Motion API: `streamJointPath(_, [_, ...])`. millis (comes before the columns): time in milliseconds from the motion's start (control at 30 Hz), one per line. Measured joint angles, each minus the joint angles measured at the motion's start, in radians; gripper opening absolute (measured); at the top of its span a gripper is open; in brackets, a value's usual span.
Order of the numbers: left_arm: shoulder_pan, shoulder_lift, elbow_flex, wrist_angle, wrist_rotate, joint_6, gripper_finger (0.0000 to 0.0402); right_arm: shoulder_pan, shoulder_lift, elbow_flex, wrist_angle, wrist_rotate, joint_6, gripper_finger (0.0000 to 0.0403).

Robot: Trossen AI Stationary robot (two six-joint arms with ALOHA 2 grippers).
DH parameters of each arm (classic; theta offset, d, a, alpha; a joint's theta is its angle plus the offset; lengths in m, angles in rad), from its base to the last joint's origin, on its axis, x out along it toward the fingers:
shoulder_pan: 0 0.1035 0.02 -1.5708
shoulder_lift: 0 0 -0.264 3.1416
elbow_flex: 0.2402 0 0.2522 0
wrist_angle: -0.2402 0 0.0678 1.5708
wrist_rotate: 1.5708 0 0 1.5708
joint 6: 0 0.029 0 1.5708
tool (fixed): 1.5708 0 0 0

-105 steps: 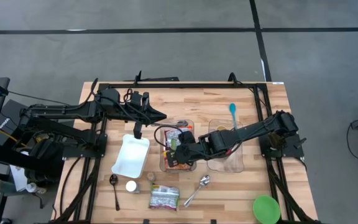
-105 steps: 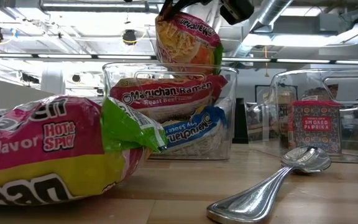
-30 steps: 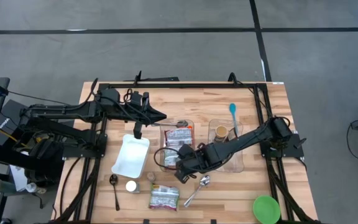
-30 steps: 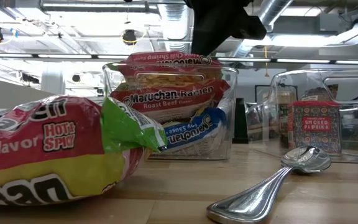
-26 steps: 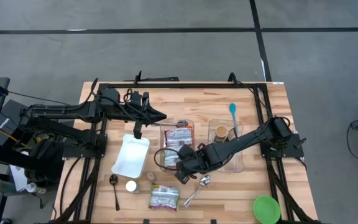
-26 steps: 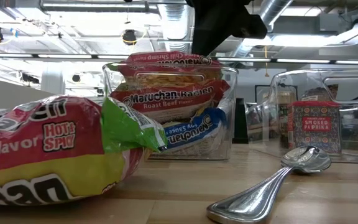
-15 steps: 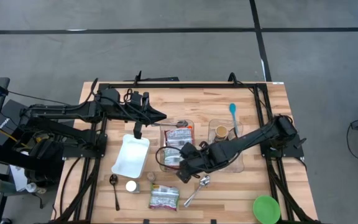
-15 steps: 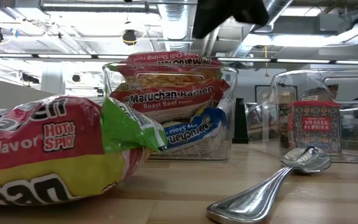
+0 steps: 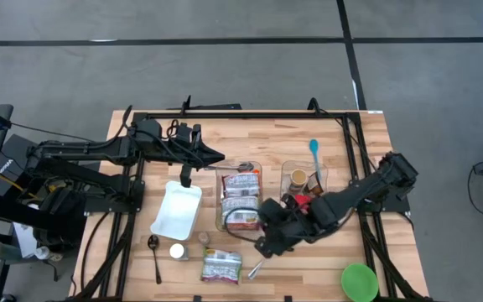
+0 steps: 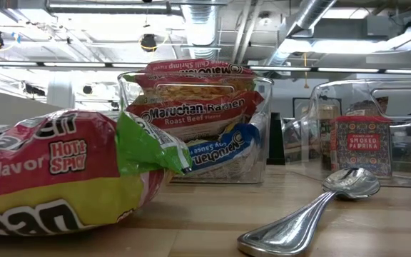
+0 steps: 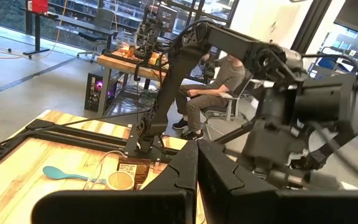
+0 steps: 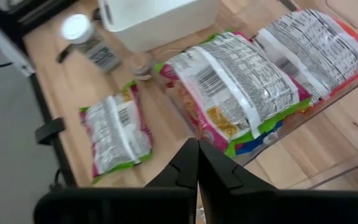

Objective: Pick & Place Food Item
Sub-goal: Put the green noodle pack into the left transparent bin

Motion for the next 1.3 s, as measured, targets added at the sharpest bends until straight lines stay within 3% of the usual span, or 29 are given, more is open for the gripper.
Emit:
streamJointPath(433, [0.0, 0.0, 0.0, 0.0, 0.0, 0.0, 0.0, 0.138, -0.031, 0.0, -0.01, 0.037, 0.002, 0.0])
streamJointPath(733, [0.0, 0.0, 0.0, 0.0, 0.0, 0.0, 0.0, 0.184, -0.029, 0.0, 0.011, -0.066, -0.009, 0.0])
streamJointPath(1133, [0.0, 0.0, 0.0, 0.0, 0.0, 0.0, 0.0, 0.22, -0.029, 0.0, 0.032, -0.023, -0.36, 0.0])
streamJointPath(1300, [0.0, 0.0, 0.0, 0.0, 0.0, 0.0, 0.0, 0.195, -0.029, 0.0, 0.223, -0.185, -0.618, 0.0])
